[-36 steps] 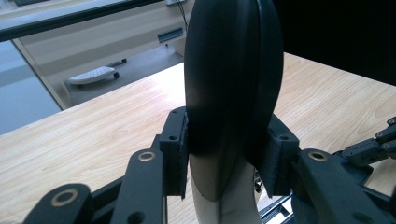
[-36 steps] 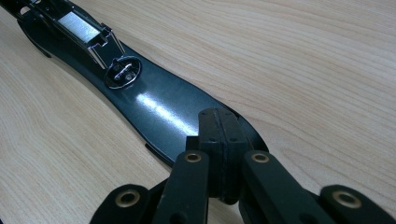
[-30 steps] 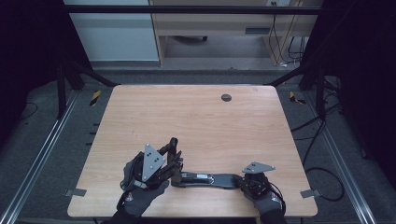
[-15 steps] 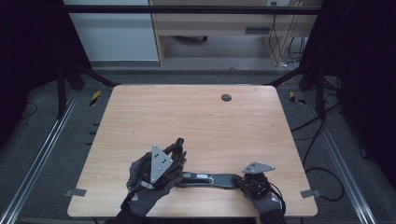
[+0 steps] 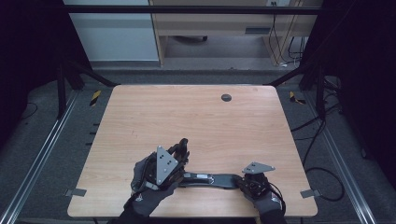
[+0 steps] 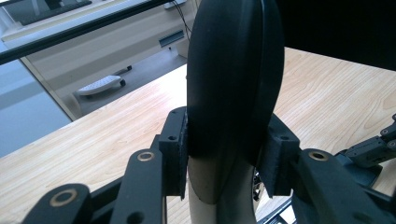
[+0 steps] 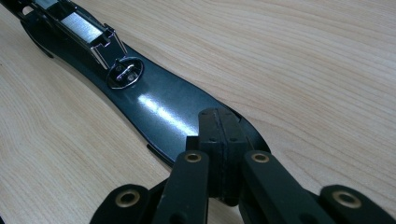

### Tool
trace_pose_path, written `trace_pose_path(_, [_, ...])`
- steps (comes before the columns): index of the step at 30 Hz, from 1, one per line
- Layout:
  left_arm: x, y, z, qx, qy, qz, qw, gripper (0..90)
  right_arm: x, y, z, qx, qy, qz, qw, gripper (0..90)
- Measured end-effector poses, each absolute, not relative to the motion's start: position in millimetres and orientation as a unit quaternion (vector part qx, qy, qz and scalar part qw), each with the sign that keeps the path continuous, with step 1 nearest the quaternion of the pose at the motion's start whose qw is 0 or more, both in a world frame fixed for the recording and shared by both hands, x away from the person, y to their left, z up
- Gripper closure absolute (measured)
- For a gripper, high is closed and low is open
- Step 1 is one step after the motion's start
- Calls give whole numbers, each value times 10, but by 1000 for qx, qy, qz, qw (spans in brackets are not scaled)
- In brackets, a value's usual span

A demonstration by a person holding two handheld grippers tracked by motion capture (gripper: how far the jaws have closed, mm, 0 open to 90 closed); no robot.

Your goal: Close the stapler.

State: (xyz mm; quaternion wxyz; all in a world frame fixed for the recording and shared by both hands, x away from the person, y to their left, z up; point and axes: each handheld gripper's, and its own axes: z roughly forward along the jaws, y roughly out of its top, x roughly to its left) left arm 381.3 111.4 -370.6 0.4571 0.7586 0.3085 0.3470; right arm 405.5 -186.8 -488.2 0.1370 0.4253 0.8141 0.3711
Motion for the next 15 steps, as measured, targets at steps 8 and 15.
trace_pose_path(8, [3806, 1062, -3711, 761, 304, 352, 452, 585, 4057, -1869, -4887, 425, 813, 373, 139, 900])
trace_pose_path(15, [3802, 967, -3725, 765, 296, 359, 446, 581, 4057, -1871, -4888, 425, 813, 374, 139, 900])
